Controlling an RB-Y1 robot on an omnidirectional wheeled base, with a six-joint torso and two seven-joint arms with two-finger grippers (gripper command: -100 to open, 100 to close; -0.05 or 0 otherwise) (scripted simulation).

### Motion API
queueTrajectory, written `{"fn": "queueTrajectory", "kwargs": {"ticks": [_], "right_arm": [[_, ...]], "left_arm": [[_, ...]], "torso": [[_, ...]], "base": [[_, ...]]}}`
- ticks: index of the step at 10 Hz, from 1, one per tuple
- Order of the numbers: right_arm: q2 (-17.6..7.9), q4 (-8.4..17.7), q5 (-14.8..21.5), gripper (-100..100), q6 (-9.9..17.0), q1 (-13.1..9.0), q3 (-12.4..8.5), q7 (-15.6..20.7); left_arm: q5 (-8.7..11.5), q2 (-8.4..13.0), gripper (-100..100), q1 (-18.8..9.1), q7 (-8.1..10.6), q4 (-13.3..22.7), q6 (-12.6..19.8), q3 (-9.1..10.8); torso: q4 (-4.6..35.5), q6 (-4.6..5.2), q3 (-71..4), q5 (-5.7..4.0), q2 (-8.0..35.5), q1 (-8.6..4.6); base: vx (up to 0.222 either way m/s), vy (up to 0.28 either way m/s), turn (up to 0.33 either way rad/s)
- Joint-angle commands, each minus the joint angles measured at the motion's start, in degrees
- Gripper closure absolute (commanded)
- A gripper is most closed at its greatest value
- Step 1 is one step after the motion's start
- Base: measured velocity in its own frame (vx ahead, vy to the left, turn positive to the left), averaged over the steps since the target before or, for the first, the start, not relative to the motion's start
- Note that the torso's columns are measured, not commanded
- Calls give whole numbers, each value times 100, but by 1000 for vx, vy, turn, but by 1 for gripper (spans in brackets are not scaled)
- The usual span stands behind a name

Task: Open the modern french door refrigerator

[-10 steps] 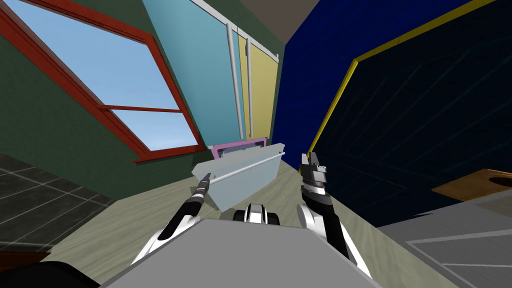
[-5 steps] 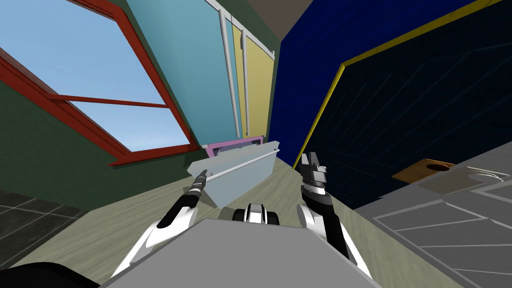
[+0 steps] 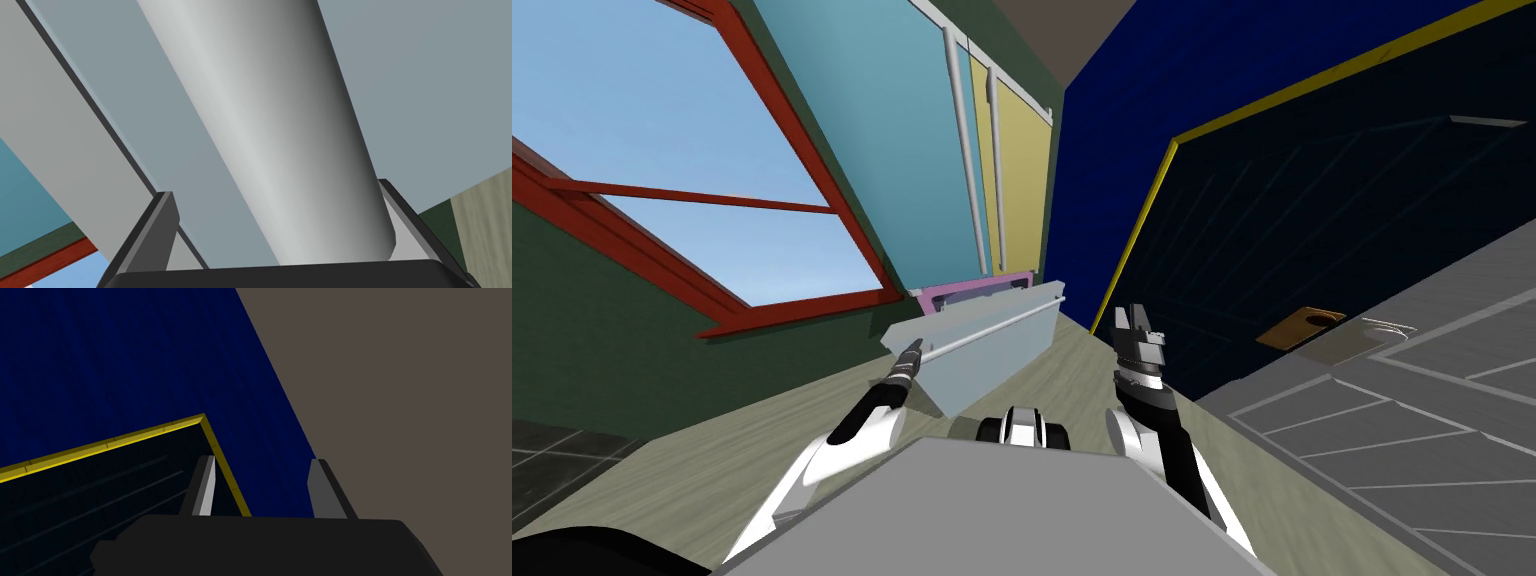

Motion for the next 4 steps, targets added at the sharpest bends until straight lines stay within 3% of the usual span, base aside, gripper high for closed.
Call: {"fn": "queueTrajectory", "kwargs": {"ticks": [1, 4], "right_arm": [[0, 0, 0, 0, 0, 0, 0, 0], [0, 0, 0, 0, 0, 0, 0, 0]], "left_arm": [[1, -7, 0, 11, 0, 21, 13, -7], [3, -17, 0, 30, 0, 56, 34, -16]], "torso": [[-7, 4, -3, 12, -8, 14], [-21, 8, -2, 35, -19, 36]], "base": [[0, 0, 0], [0, 0, 0]]}}
